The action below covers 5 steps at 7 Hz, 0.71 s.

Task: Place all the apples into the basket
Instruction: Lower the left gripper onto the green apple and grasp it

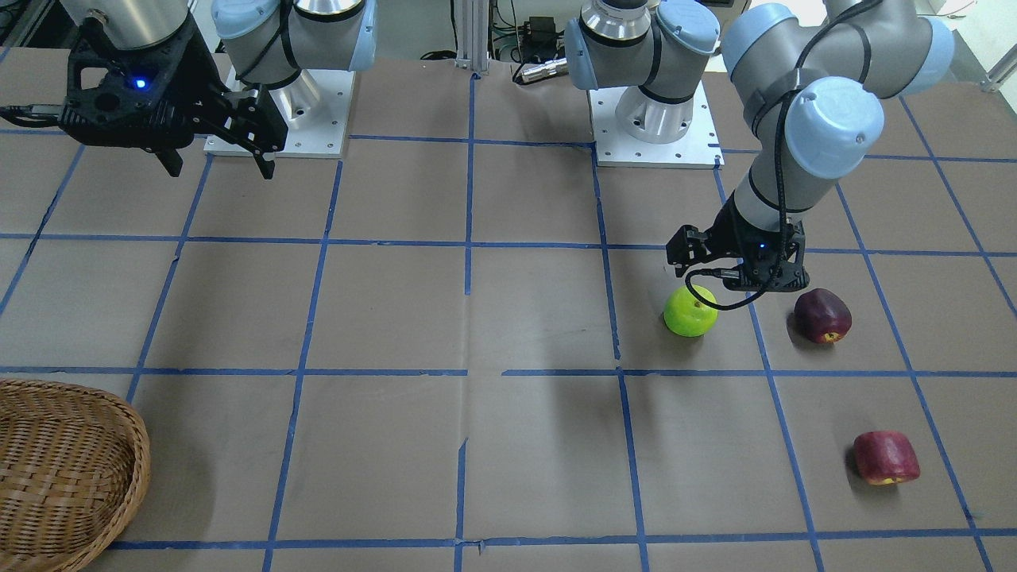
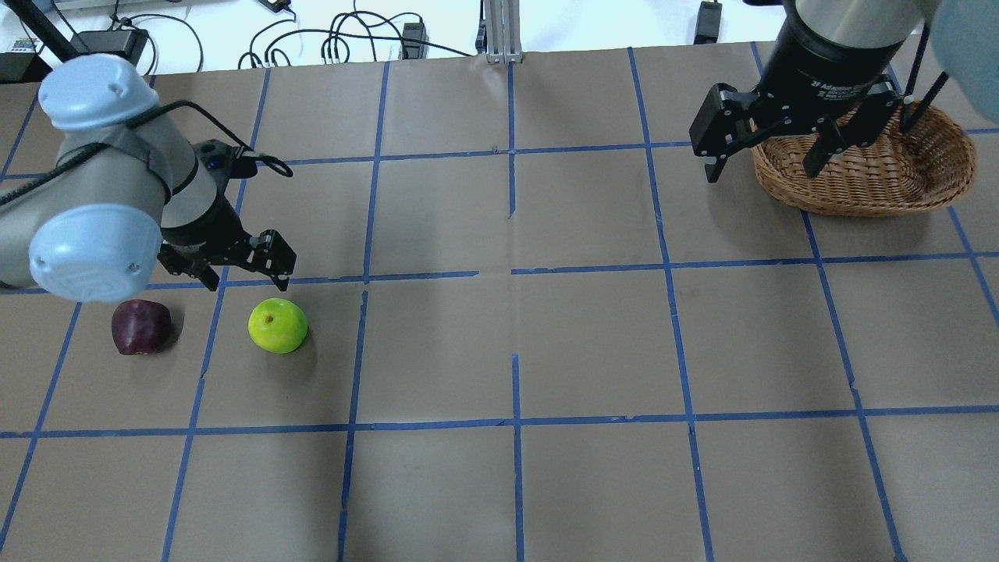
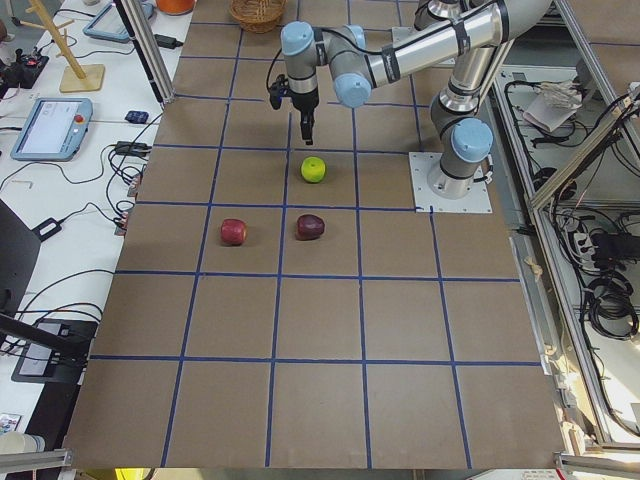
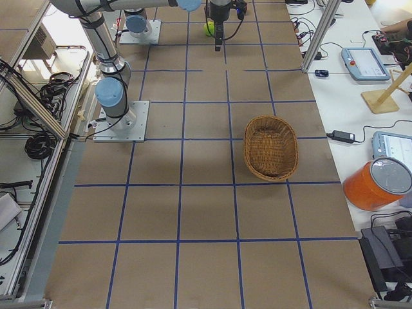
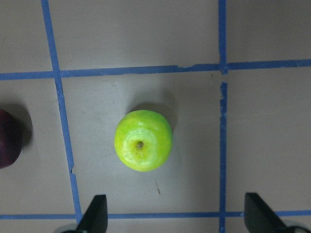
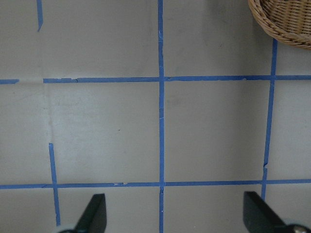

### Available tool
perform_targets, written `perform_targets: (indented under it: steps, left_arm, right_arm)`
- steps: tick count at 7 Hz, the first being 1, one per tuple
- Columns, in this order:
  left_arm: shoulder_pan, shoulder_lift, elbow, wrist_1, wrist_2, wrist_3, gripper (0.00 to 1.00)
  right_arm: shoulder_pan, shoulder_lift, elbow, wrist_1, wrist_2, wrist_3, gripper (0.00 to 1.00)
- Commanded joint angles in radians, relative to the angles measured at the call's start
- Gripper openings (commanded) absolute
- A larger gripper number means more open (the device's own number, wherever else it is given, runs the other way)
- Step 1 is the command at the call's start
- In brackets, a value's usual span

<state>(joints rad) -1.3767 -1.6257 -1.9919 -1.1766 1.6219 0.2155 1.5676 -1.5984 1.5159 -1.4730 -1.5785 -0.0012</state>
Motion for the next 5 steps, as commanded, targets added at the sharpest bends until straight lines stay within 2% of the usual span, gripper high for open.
perform_targets:
  steps: [1,3,5]
  left_arm:
    - [0.025,-0.055,-0.139,0.219,-0.007,0.016,1.00]
    - [0.025,-0.138,-0.142,0.322,-0.005,0.019,1.00]
    - [0.027,-0.175,-0.143,0.325,-0.004,0.024,1.00]
  right_arm:
    - [0.000,0.000,0.001,0.008,0.000,0.001,1.00]
    - [0.000,0.000,0.001,0.008,0.000,0.001,1.00]
    - [0.000,0.000,0.001,0.010,0.000,0.001,1.00]
